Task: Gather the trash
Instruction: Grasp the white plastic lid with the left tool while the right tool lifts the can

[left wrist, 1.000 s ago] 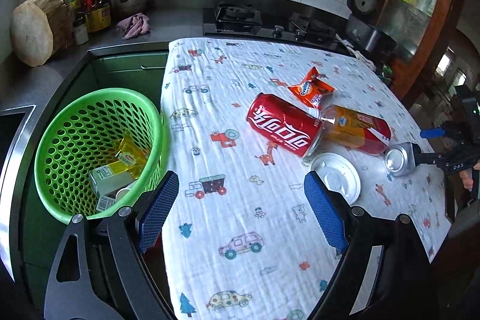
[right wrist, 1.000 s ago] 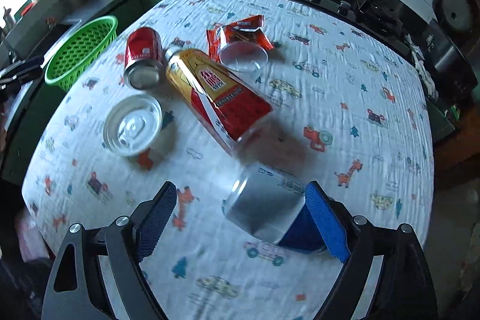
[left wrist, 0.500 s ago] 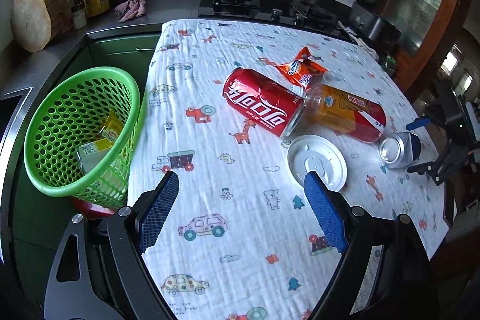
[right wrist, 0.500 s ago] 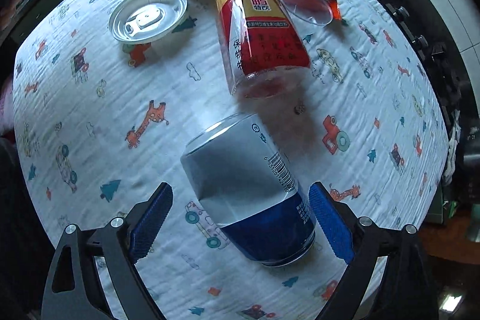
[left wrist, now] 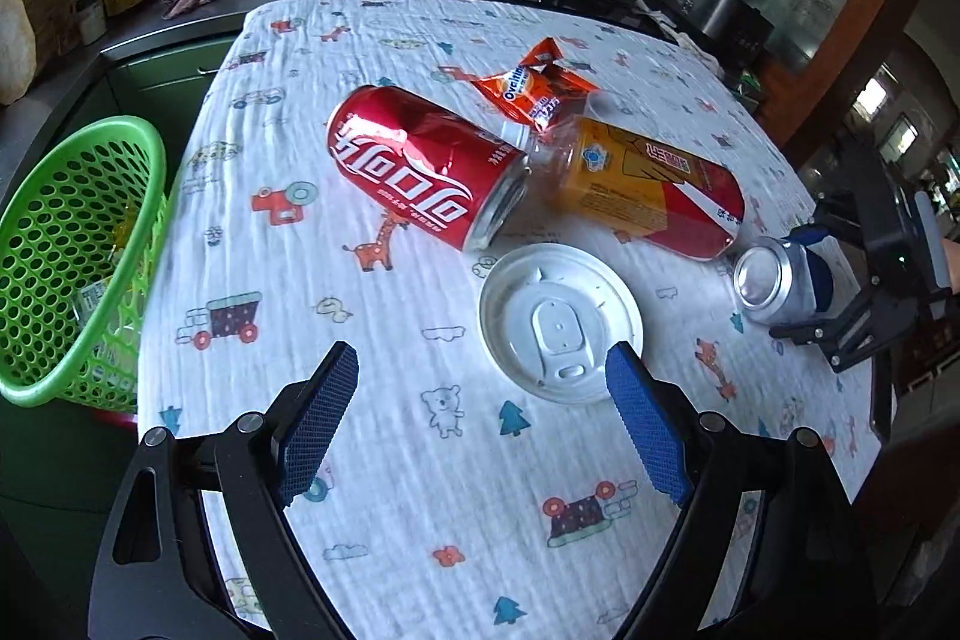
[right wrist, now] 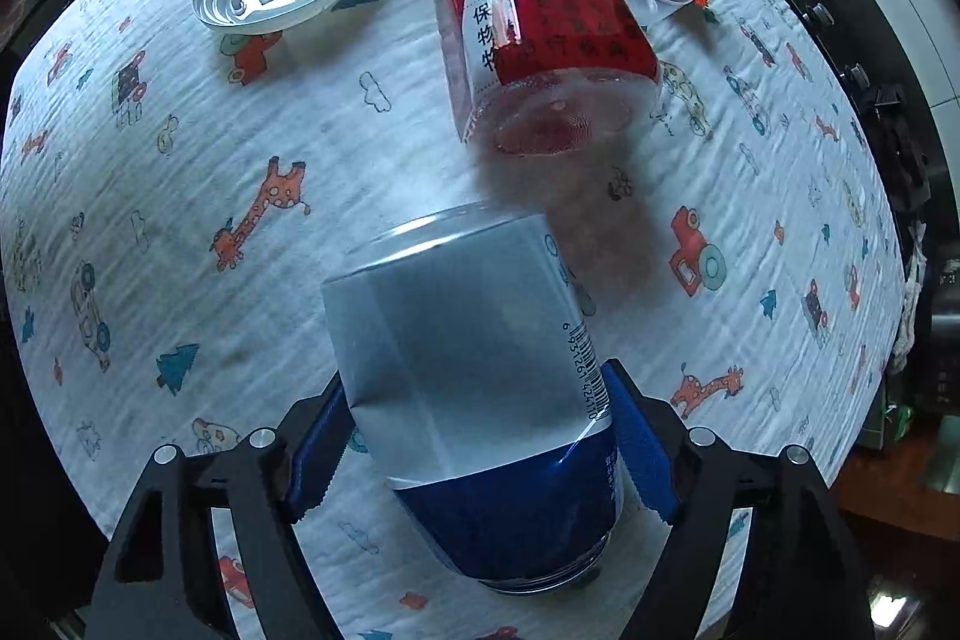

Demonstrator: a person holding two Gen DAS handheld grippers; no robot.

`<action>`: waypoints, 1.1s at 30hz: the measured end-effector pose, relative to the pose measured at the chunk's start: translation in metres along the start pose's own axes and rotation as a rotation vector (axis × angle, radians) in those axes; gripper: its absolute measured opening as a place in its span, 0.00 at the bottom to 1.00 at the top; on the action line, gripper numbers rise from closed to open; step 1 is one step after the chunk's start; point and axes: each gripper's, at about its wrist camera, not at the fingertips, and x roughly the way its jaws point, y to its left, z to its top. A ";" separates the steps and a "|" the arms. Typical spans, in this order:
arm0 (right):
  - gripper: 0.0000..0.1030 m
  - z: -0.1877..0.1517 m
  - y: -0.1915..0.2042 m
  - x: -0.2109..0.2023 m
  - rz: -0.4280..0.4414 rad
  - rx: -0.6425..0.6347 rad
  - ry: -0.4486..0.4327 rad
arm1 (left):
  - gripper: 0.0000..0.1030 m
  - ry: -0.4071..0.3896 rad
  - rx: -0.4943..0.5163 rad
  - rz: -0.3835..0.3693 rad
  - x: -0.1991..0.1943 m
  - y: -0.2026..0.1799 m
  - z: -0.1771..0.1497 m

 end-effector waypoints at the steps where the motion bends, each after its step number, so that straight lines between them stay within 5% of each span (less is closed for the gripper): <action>1: 0.73 -0.002 0.000 -0.002 0.003 0.018 -0.008 | 0.76 0.014 -0.003 -0.013 0.007 -0.001 0.001; 12: 0.73 -0.023 0.019 -0.032 0.067 0.266 -0.140 | 0.51 0.141 -0.036 -0.040 0.066 -0.006 0.007; 16: 0.73 -0.028 0.031 -0.041 0.084 0.312 -0.184 | 0.45 0.136 -0.043 -0.044 0.068 -0.004 0.010; 28: 0.73 -0.026 0.049 -0.056 0.139 0.465 -0.297 | 0.05 0.099 -0.011 -0.019 0.060 -0.004 0.008; 33: 0.73 -0.021 0.053 -0.059 0.156 0.524 -0.335 | 0.05 0.064 0.049 0.017 0.046 -0.011 0.004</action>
